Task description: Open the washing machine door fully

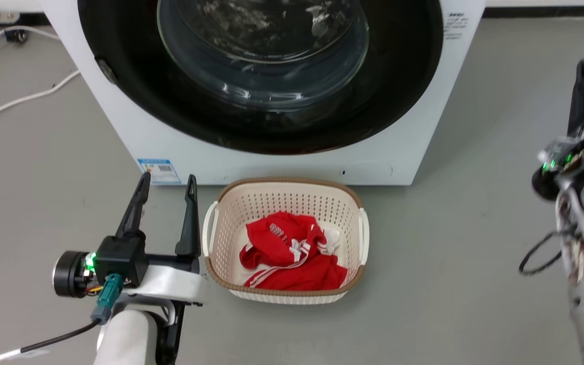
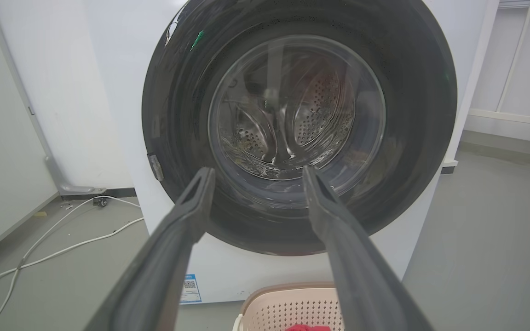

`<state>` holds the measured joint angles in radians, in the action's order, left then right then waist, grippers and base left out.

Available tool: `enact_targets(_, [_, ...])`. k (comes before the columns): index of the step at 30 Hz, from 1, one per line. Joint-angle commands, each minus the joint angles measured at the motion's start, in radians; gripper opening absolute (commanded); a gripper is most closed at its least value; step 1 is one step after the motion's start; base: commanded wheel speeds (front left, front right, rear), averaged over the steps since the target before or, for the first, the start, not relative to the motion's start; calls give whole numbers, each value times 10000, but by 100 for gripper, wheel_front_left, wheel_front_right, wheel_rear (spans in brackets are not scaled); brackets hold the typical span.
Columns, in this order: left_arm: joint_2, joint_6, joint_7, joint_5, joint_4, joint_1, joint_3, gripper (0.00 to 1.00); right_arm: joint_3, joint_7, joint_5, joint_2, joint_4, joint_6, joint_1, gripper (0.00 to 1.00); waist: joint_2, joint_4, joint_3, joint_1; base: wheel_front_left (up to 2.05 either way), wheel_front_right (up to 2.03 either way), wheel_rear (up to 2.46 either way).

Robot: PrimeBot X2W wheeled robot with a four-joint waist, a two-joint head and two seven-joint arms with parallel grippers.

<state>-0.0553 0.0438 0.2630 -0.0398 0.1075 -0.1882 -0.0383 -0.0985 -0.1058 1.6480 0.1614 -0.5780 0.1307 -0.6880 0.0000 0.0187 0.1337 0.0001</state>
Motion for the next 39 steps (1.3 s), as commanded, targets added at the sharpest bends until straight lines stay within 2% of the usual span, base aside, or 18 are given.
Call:
enact_targets(1, [3, 7, 26, -26, -44, -128, -2, 100, 53, 57, -45, 132, -221, 0, -358, 0, 0, 124, 273, -1, 0, 0, 0])
enact_targets(8, [27, 81, 26, -80, -230, -759, -144, 100, 680, 1151, -339, 1093, -2521, 0, -3169, 0, 0, 536, 1087, -1, 0, 0, 0])
enact_targets(14, [43, 106, 26, -150, -404, -1308, -284, 100, 1587, 2577, -942, 1665, -4208, 0, -5488, 0, 0, 846, 1866, -1, 0, 0, 0])
enact_targets(22, [53, 92, 26, -155, -641, -1646, -370, 100, 2905, 4304, -2028, 1526, -5739, 0, -7738, 0, 0, 1008, 2477, -1, 0, 0, 0])
enact_targets(27, [54, 88, 26, -204, -751, -1765, -400, 100, 3488, 4803, -2651, 1437, -6458, 0, -8602, 0, 0, 1094, 2804, -1, 0, 0, 0])
enact_targets(33, [54, 20, 26, -256, -822, -1910, -450, 100, 3734, 5278, -2936, 1218, -6880, 0, -9110, 0, 0, 1136, 3059, -1, 0, 0, 0])
enact_targets(39, [54, -44, 26, -339, -785, -1974, -503, 100, 3731, 6247, -2834, 932, -7053, 0, -9230, 0, 0, 1123, 3176, -1, 0, 0, 0])
